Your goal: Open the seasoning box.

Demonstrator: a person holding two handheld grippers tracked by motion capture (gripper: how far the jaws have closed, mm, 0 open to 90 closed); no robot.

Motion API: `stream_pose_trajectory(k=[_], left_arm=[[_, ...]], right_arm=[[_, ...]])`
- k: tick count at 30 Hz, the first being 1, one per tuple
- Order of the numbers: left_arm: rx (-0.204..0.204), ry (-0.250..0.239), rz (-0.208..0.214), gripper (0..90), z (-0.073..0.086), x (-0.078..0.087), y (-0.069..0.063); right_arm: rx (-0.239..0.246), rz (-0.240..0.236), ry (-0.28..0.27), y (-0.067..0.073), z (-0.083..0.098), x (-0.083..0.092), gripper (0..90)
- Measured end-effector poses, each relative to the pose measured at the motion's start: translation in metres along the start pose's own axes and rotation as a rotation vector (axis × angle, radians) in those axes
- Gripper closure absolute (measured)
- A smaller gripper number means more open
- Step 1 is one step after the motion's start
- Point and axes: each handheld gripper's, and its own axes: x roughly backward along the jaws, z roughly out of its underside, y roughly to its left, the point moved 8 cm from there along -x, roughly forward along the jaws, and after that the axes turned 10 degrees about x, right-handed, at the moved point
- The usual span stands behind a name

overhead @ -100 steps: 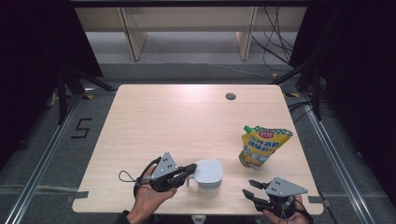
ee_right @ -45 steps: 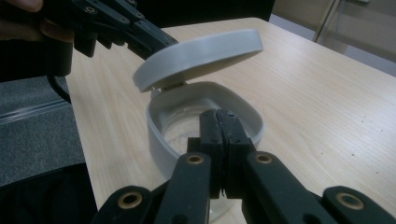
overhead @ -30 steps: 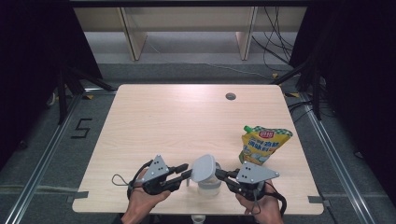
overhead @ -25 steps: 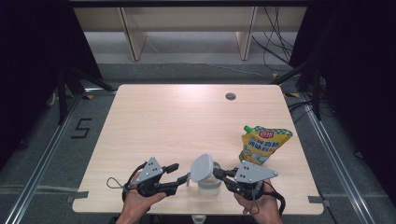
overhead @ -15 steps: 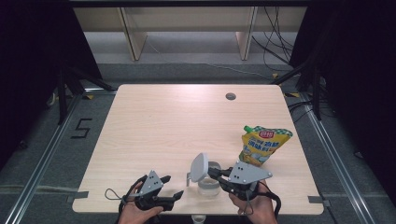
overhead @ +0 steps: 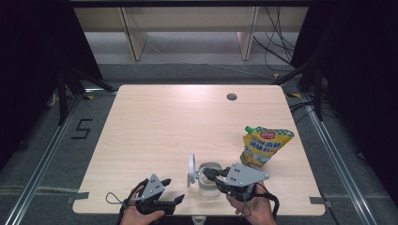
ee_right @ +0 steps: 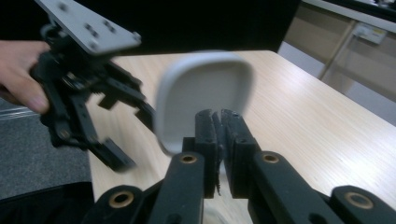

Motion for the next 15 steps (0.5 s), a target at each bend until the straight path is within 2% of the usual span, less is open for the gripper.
stream_pose_trajectory(k=[2, 5, 6, 7, 8, 9, 10, 11, 13, 15], left_arm=[[-0.003, -0.001, -0.005, 27.3, -0.001, 0.002, 0.001], [-0.005, 0.003, -0.012, 27.2, -0.001, 0.002, 0.002], [0.002, -0.005, -0.002, 27.1, -0.001, 0.001, 0.001], [0.000, -0.003, -0.002, 27.1, -0.001, 0.001, 0.001], [0.001, 0.004, -0.008, 27.0, 0.000, 0.002, 0.000], [-0.010, 0.007, -0.008, 26.8, 0.000, 0.002, 0.001], [-0.013, 0.008, -0.007, 26.7, 0.000, 0.001, 0.001], [-0.011, 0.007, -0.004, 26.7, 0.000, 0.001, 0.000], [-0.011, 0.007, -0.001, 26.5, 0.000, 0.001, 0.000], [-0.009, 0.006, 0.002, 26.4, 0.000, 0.000, 0.000]], right_arm=[[-0.018, 0.024, 0.012, -0.006, 0.013, 0.009, 83.2], [-0.092, 0.061, 0.005, -0.020, 0.033, 0.028, 78.8], [-0.101, 0.081, 0.006, -0.025, 0.040, 0.034, 77.1], [-0.119, 0.086, 0.001, -0.029, 0.046, 0.040, 75.2], [-0.156, 0.077, 0.000, -0.031, 0.052, 0.045, 73.5], [-0.172, 0.100, -0.012, -0.035, 0.058, 0.051, 71.7], [-0.162, 0.106, -0.016, -0.039, 0.063, 0.056, 68.8], [-0.195, 0.119, 0.005, -0.040, 0.070, 0.062, 66.2], [-0.227, 0.144, 0.009, -0.045, 0.081, 0.073, 63.2], [-0.261, 0.137, 0.017, -0.048, 0.089, 0.081, 60.3]])
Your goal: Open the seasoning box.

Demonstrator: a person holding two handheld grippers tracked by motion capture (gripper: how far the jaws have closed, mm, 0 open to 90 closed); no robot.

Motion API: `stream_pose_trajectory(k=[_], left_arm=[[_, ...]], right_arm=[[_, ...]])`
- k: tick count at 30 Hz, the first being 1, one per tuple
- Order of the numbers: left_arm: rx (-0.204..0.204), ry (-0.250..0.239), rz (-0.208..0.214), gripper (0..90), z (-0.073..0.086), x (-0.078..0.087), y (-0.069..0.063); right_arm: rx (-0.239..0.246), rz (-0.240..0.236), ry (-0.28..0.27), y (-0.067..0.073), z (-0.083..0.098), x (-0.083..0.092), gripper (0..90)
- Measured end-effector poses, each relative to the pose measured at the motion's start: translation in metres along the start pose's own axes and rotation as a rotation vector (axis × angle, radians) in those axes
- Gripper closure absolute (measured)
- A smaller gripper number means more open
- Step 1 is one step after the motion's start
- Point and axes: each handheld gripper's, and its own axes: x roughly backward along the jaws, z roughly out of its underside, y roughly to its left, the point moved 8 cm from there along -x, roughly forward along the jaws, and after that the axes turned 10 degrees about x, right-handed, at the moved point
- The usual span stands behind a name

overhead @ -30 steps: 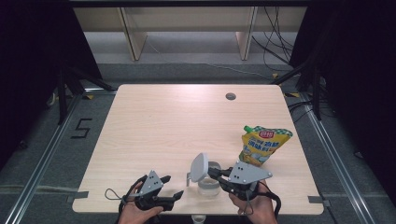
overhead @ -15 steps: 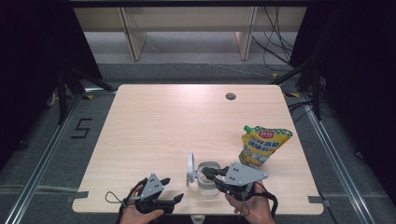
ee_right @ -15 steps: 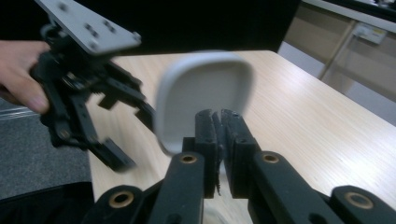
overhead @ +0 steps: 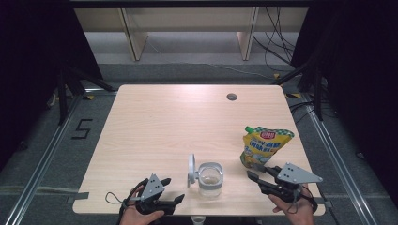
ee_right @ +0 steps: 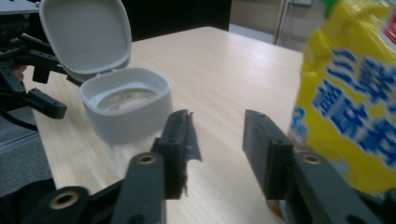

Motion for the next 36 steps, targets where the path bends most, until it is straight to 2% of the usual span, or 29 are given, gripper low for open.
stream_pose_trajectory(k=[2, 3, 4, 5, 6, 7, 8, 9, 11, 12, 14, 15, 16, 18, 19, 21, 23, 24, 25, 26, 28, 30, 31, 33, 34, 36], left_arm=[[0.002, 0.001, -0.004, 26.2, 0.000, 0.000, 0.001], [-0.003, 0.005, -0.006, 26.2, 0.000, 0.000, 0.001], [-0.011, 0.011, -0.011, 26.0, 0.000, 0.000, 0.002], [-0.016, 0.021, -0.019, 25.8, 0.001, 0.001, 0.002], [0.009, -0.002, 0.000, 25.7, 0.000, -0.001, -0.001], [-0.030, 0.021, -0.011, 25.7, 0.001, 0.000, 0.002], [-0.022, 0.020, -0.009, 25.7, 0.001, 0.000, 0.002], [-0.016, 0.021, -0.009, 25.7, 0.001, -0.001, 0.001], [-0.006, 0.015, -0.005, 25.7, 0.001, -0.001, 0.000], [0.016, -0.002, 0.006, 25.6, 0.000, -0.003, -0.003], [0.014, -0.001, 0.005, 25.4, 0.000, -0.003, -0.002], [0.003, 0.010, 0.002, 25.3, 0.000, -0.002, -0.001], [0.001, -0.001, 0.007, 25.2, -0.001, -0.003, -0.002], [-0.012, 0.018, -0.003, 24.9, 0.000, -0.003, -0.001], [0.007, -0.004, 0.012, 24.7, -0.003, -0.005, -0.005], [0.017, -0.007, 0.013, 23.8, -0.003, -0.006, -0.005], [-0.004, 0.007, 0.004, 23.5, -0.002, -0.006, -0.004], [0.003, 0.004, 0.005, 23.2, -0.002, -0.007, -0.005], [0.014, 0.002, 0.008, 23.2, -0.002, -0.008, -0.005], [-0.002, 0.017, 0.001, 23.1, -0.001, -0.008, -0.003], [-0.003, 0.017, 0.001, 23.1, -0.001, -0.008, -0.003], [-0.008, 0.016, -0.001, 23.1, -0.002, -0.008, -0.003], [0.007, -0.001, 0.010, 23.1, -0.003, -0.008, -0.005], [-0.012, 0.005, 0.005, 23.1, -0.003, -0.007, -0.005], [-0.028, 0.006, 0.007, 23.1, -0.003, -0.007, -0.004], [-0.030, 0.008, 0.009, 23.1, -0.003, -0.008, -0.004]], right_arm=[[0.015, 0.037, 0.011, -0.010, 0.007, 0.004, 58.9], [-0.013, 0.049, 0.031, -0.011, 0.012, 0.007, 58.4], [-0.004, 0.049, 0.035, -0.016, 0.015, 0.009, 57.8], [-0.033, 0.057, 0.039, -0.018, 0.018, 0.011, 56.7], [-0.055, 0.071, 0.035, -0.021, 0.020, 0.013, 55.7], [-0.048, 0.082, 0.041, -0.026, 0.021, 0.015, 54.4], [-0.058, 0.099, 0.048, -0.030, 0.024, 0.016, 52.7], [-0.035, 0.110, 0.046, -0.036, 0.026, 0.017, 51.9], [-0.101, 0.113, 0.055, -0.039, 0.031, 0.020, 49.8], [-0.093, 0.131, 0.051, -0.045, 0.034, 0.021, 48.3], [-0.114, 0.143, 0.064, -0.050, 0.039, 0.022, 46.2], [-0.118, 0.147, 0.063, -0.053, 0.041, 0.022, 45.6], [-0.106, 0.149, 0.063, -0.057, 0.043, 0.022, 45.4], [-0.117, 0.168, 0.079, -0.060, 0.047, 0.023, 43.3], [-0.127, 0.172, 0.078, -0.062, 0.048, 0.025, 42.4], [-0.143, 0.175, 0.069, -0.066, 0.051, 0.024, 39.1], [-0.139, 0.176, 0.069, -0.072, 0.055, 0.023, 34.5], [-0.130, 0.179, 0.069, -0.075, 0.057, 0.022, 33.3], [-0.148, 0.178, 0.078, -0.076, 0.059, 0.021, 31.3], [-0.133, 0.179, 0.077, -0.079, 0.060, 0.021, 28.4], [-0.158, 0.178, 0.073, -0.080, 0.061, 0.019, 26.0], [-0.142, 0.170, 0.073, -0.085, 0.064, 0.017, 20.9], [-0.162, 0.167, 0.096, -0.083, 0.067, 0.016, 20.7], [-0.160, 0.156, 0.113, -0.081, 0.068, 0.014, 19.5], [-0.135, 0.155, 0.104, -0.083, 0.067, 0.012, 19.0], [-0.161, 0.153, 0.110, -0.081, 0.067, 0.011, 18.7]])
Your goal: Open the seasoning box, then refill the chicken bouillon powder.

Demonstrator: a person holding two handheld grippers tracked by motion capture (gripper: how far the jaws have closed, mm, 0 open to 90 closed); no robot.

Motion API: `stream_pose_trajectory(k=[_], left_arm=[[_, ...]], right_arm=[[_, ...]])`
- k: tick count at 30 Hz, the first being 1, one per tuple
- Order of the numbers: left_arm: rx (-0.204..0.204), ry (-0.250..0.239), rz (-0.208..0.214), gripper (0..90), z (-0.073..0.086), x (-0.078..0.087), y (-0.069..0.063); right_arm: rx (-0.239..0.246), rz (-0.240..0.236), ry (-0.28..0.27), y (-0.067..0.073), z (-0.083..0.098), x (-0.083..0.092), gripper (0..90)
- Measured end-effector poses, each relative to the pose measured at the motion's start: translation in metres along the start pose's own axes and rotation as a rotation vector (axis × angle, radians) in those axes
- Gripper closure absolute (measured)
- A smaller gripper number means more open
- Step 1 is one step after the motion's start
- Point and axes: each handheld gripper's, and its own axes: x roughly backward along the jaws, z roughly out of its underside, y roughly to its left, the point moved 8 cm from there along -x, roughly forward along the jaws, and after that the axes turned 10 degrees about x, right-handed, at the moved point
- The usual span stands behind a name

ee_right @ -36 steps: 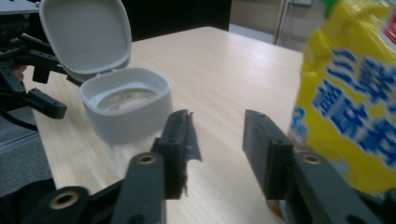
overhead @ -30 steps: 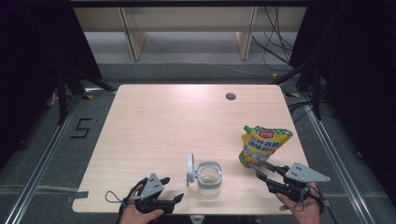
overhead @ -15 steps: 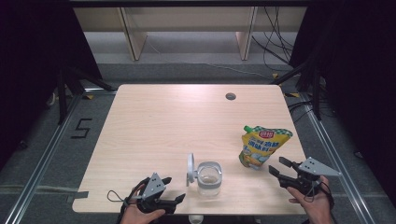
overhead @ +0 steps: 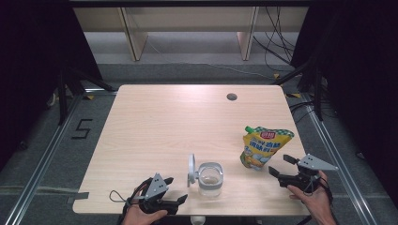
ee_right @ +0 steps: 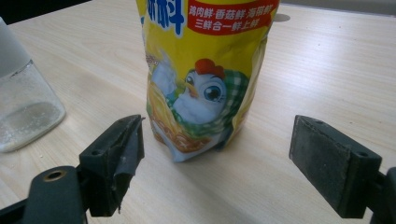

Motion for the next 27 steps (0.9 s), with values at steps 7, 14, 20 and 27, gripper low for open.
stream_pose_trajectory(k=[7, 14, 20, 27], left_arm=[[0.011, 0.008, -0.011, 23.1, 0.001, 0.000, 0.001], [0.016, 0.000, -0.007, 23.2, 0.002, 0.000, -0.002], [-0.011, 0.007, -0.028, 23.4, 0.003, 0.009, 0.001], [-0.006, 0.016, -0.010, 23.4, 0.004, 0.005, 0.000]], right_arm=[[0.019, 0.001, 0.008, -0.005, 0.002, -0.006, 16.5], [0.040, -0.011, 0.005, -0.008, 0.001, -0.014, 15.8], [0.031, -0.042, -0.028, -0.006, -0.007, -0.020, 15.7], [0.087, -0.065, -0.061, -0.008, -0.014, -0.033, 15.8]])
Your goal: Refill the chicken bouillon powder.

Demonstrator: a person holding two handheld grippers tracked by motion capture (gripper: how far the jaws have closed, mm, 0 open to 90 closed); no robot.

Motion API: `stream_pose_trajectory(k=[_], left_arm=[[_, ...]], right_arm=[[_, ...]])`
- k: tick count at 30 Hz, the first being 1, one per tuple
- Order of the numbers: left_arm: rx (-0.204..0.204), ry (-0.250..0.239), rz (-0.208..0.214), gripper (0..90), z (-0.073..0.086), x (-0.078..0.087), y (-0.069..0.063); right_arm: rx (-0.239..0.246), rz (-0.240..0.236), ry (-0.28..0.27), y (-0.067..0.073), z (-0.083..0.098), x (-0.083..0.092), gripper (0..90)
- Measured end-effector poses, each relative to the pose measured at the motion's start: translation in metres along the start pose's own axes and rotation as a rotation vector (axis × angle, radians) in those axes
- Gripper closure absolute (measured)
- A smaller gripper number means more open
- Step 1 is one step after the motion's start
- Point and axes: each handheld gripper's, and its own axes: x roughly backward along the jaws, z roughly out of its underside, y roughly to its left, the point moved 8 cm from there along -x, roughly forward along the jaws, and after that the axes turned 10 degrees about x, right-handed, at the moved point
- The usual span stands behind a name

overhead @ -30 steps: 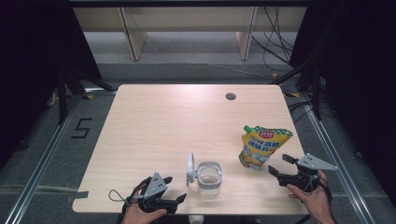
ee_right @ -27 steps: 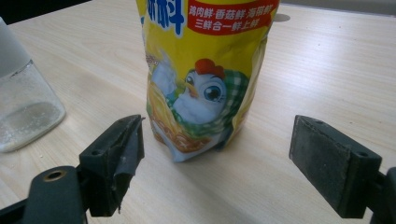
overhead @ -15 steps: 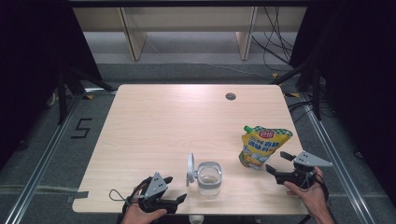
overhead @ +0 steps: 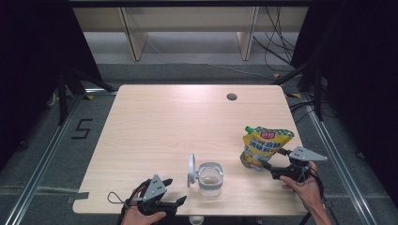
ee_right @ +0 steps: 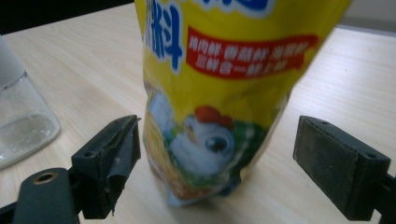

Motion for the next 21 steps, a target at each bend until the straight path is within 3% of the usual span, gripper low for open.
stream_pose_trajectory(k=[2, 3, 4, 5, 7, 9, 10, 13, 14, 16, 18, 20, 21], left_arm=[[0.011, -0.010, 0.006, 23.5, 0.000, -0.001, -0.001], [0.004, 0.000, -0.002, 23.6, 0.000, -0.001, 0.000], [0.024, -0.022, 0.008, 23.6, -0.001, -0.002, -0.003], [0.016, -0.012, 0.004, 23.7, 0.000, -0.001, -0.002], [0.003, 0.003, -0.006, 23.8, 0.001, -0.001, 0.000], [0.021, -0.016, 0.003, 23.9, -0.001, -0.001, -0.002], [0.015, -0.010, 0.000, 24.1, 0.000, -0.001, -0.001], [0.012, -0.011, 0.003, 24.5, 0.000, -0.001, -0.001], [0.016, -0.014, 0.004, 24.5, 0.000, -0.001, -0.002], [0.018, -0.013, 0.003, 24.6, 0.000, -0.001, -0.001], [0.039, -0.011, 0.018, 24.6, 0.001, -0.001, -0.002], [0.015, -0.020, 0.015, 24.6, -0.001, 0.000, -0.001], [0.023, -0.016, 0.012, 24.6, 0.000, 0.000, -0.001]], right_arm=[[-0.028, -0.015, 0.009, 0.002, -0.001, -0.003, 15.9], [-0.018, 0.002, 0.022, -0.001, 0.001, -0.004, 16.3], [-0.004, 0.006, 0.016, -0.004, 0.001, -0.008, 16.5], [-0.025, -0.011, 0.025, -0.003, 0.001, -0.009, 17.4], [0.008, -0.017, 0.008, -0.005, -0.001, -0.013, 21.7], [0.015, -0.037, 0.014, -0.002, -0.001, -0.017, 25.4], [0.028, -0.036, 0.004, -0.002, -0.001, -0.020, 26.5], [0.006, -0.017, 0.034, 0.002, -0.004, -0.021, 27.5], [0.034, -0.002, 0.026, -0.001, -0.005, -0.021, 28.5], [-0.020, 0.024, 0.044, 0.003, -0.006, -0.020, 29.6], [-0.041, 0.063, 0.055, 0.006, -0.006, -0.018, 31.0], [-0.042, 0.082, 0.058, 0.010, -0.007, -0.016, 32.0], [-0.077, 0.087, 0.066, 0.014, -0.008, -0.014, 33.2]])
